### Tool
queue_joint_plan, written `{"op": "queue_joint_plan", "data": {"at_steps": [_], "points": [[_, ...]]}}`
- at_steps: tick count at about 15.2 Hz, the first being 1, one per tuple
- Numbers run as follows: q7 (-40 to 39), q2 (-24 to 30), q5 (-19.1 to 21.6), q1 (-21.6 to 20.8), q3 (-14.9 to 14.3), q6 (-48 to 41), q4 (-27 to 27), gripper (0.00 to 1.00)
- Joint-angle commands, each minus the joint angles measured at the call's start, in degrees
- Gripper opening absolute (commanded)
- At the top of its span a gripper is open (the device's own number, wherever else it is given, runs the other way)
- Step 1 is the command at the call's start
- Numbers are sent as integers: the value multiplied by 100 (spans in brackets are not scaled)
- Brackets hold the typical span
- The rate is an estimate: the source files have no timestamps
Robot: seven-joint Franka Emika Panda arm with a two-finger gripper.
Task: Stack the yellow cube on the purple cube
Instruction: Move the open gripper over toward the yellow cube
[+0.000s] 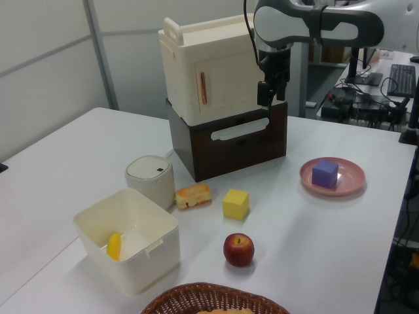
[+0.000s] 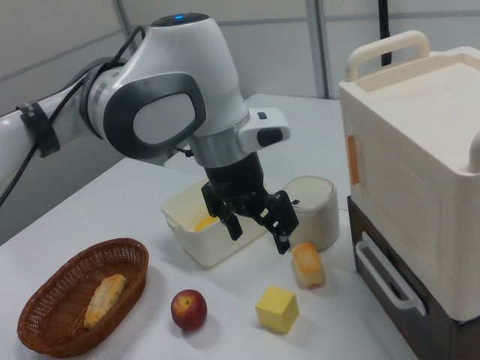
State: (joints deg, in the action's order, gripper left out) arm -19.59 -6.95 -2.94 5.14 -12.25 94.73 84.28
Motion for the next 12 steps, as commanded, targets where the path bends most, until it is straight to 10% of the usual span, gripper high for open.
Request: {"op": "queue_joint_plan", "data": {"at_steps": [1,12], "points": [[60,28,-458,-101,20,-252,-216,100],[8,-26,-436,-303,20,-323,-140,100]]}}
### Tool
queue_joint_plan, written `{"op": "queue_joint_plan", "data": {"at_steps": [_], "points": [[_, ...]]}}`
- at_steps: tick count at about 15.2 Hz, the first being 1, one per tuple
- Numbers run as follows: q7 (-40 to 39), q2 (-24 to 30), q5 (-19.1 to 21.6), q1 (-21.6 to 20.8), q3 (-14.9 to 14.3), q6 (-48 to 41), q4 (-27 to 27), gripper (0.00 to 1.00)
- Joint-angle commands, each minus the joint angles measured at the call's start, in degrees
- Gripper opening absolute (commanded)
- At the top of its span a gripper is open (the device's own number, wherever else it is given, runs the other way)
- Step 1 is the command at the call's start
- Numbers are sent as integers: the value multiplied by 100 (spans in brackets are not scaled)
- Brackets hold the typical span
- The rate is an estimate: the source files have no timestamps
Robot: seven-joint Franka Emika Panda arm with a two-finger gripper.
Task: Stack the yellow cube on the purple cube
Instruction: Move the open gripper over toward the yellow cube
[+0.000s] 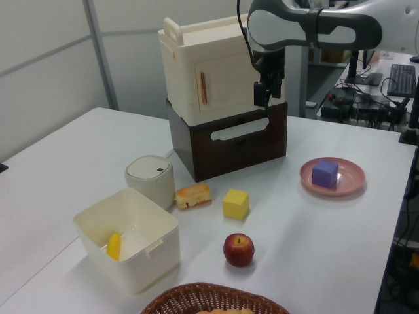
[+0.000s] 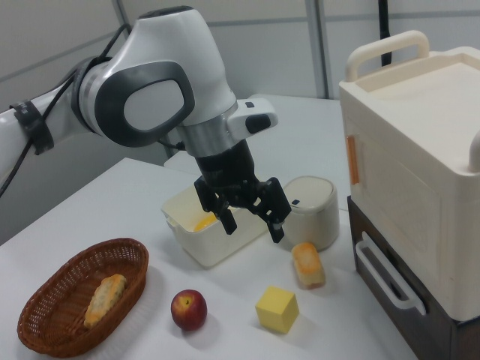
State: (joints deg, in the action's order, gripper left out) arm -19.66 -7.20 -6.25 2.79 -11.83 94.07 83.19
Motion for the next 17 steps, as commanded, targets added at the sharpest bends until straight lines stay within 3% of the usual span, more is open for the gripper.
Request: {"op": "queue_joint_plan", "data": {"at_steps": [1,8,11,17], "points": [[6,-10,-87,-68,-12,-301,-30,100],[6,-89,89,-164,23,-284,57,100],[68,-361,124,-480,23,-266,84,100],[85,-905,264,-560,23,-231,145,100]]}}
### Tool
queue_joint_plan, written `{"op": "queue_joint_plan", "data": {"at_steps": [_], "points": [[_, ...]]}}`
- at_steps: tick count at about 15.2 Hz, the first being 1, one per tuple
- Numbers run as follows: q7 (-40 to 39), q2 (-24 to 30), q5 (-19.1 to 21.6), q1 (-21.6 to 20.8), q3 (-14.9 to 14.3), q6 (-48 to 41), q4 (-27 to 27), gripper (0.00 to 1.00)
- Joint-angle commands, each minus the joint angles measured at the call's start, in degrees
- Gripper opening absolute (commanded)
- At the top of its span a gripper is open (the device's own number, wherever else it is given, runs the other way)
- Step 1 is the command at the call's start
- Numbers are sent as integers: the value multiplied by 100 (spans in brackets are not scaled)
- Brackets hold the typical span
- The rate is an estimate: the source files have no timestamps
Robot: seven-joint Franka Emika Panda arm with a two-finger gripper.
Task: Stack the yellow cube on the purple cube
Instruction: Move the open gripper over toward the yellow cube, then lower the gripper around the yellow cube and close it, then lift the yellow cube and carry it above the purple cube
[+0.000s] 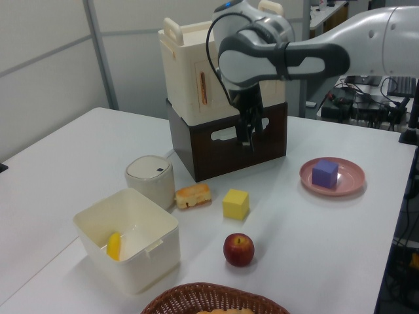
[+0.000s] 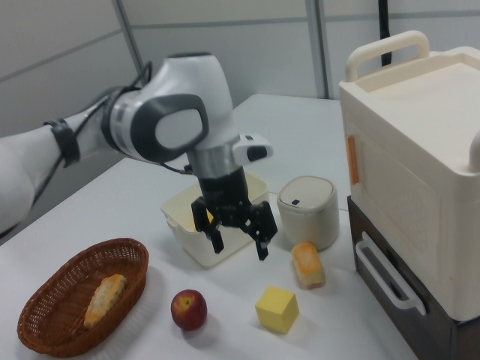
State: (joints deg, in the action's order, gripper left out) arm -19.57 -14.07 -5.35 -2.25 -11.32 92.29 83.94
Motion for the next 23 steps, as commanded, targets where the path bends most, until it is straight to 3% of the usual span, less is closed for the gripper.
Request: {"op": "queue_joint_plan", "data": {"at_steps": [1,5,12,19,21,23], "points": [[76,-350,218,-83,-28,-45,61,100],[556,-798,473,-118,-28,350,96,100],[1244,-1545,464,-101,-28,1386,105,100],[1263,-1819,456,-101,-28,1731,114,100],[1271,-1819,447,-101,-28,1731,114,58],[1271,-1758,447,-101,-37,1661,87,28]]}}
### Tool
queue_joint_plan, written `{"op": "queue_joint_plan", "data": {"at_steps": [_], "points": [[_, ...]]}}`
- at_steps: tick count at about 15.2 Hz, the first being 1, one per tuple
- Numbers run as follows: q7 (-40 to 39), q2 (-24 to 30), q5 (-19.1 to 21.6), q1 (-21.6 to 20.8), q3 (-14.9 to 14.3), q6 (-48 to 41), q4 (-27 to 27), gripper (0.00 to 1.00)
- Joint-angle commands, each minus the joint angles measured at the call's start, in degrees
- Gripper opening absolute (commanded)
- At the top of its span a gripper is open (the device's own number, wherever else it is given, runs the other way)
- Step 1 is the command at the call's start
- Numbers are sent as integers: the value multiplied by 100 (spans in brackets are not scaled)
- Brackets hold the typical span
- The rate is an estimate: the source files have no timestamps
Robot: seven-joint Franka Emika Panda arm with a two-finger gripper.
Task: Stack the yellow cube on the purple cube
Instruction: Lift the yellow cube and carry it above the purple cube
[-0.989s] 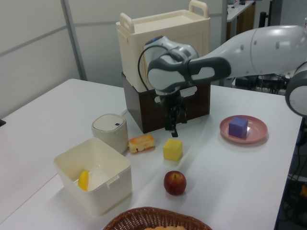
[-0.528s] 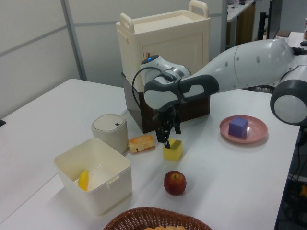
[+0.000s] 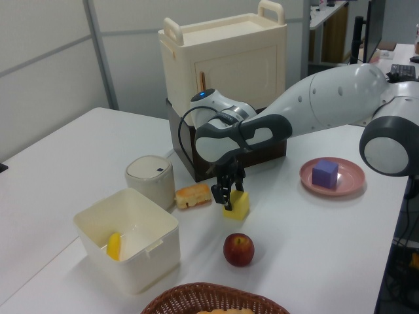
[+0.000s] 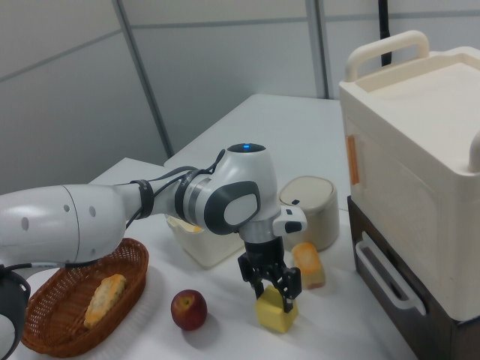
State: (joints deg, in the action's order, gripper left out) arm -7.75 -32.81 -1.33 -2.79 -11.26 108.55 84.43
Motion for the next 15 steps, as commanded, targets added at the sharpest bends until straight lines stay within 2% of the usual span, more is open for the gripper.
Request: {"op": "queue_joint_plan", "data": {"at_steps": [1,3,5,8,12,15], "points": [[89,186,45,-29,-51,8,38,16],[80,415,11,-11,-95,-123,38,4],[80,757,-25,-2,-130,-194,38,3],[45,1302,-69,59,-341,-246,30,3],[-270,1786,-148,410,-420,-545,29,3],[-903,2435,-148,770,-429,-607,721,4]]}}
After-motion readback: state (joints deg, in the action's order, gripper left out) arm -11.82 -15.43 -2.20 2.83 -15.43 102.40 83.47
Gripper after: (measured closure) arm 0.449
